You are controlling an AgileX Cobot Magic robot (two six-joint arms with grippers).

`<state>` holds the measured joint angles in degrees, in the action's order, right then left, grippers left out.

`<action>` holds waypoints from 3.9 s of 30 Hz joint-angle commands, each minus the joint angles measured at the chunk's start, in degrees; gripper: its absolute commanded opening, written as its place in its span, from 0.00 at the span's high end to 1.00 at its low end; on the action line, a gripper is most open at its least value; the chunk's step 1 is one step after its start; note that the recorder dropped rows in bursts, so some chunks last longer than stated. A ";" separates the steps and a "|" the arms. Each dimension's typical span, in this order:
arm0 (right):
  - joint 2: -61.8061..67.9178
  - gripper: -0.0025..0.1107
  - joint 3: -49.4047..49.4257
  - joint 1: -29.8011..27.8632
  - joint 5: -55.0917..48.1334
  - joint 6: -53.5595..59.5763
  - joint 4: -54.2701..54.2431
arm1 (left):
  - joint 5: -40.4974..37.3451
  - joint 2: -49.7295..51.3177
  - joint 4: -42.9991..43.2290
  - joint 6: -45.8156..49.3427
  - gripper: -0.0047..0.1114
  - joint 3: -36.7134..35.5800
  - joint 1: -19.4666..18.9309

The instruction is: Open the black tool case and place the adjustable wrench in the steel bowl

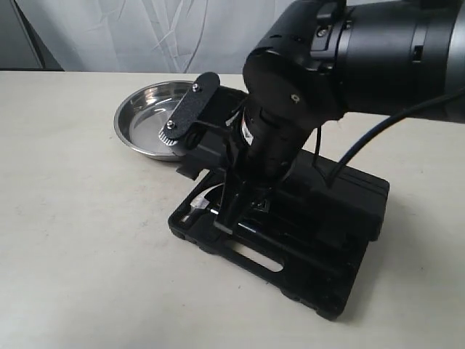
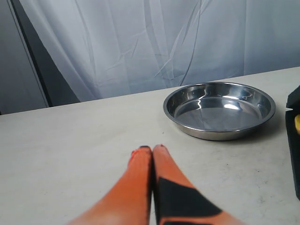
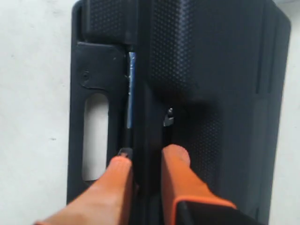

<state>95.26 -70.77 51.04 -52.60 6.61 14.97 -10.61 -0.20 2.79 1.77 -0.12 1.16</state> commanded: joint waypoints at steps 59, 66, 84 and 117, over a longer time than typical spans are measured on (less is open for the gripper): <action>-0.67 0.99 -2.22 -23.31 10.40 -11.70 31.94 | 0.33 0.20 -0.09 -0.05 0.96 0.12 0.06; -0.67 0.99 -2.22 -27.46 14.03 -11.70 31.66 | 0.33 0.20 -0.09 -0.05 0.96 0.12 0.06; -0.67 0.99 -2.22 -35.65 15.54 -11.70 28.23 | 0.33 0.20 -0.09 -0.05 0.96 0.12 0.06; 10.42 0.98 -2.22 -38.95 -10.53 8.82 -27.34 | 0.33 0.20 -0.09 -0.05 0.96 0.12 0.06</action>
<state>103.89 -73.16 12.23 -60.12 5.99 0.81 -10.61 -0.20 2.79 1.77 -0.12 1.16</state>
